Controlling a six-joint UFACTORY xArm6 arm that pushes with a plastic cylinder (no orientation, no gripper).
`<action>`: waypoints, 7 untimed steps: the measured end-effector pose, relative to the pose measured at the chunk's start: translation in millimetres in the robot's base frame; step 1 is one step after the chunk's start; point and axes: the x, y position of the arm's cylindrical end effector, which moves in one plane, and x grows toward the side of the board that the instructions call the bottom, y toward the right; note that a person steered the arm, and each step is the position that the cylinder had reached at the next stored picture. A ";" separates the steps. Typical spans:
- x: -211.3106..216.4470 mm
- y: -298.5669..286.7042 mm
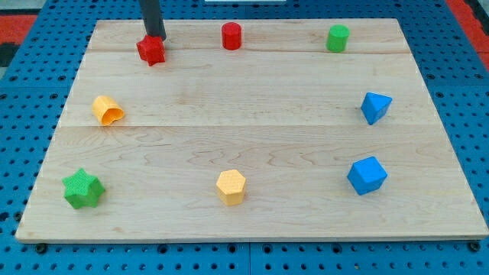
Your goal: Move red star diagonally to the bottom left of green circle
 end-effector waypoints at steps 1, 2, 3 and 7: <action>-3.8 -66.1; 26.1 -81.1; 37.9 -18.1; 27.5 62.6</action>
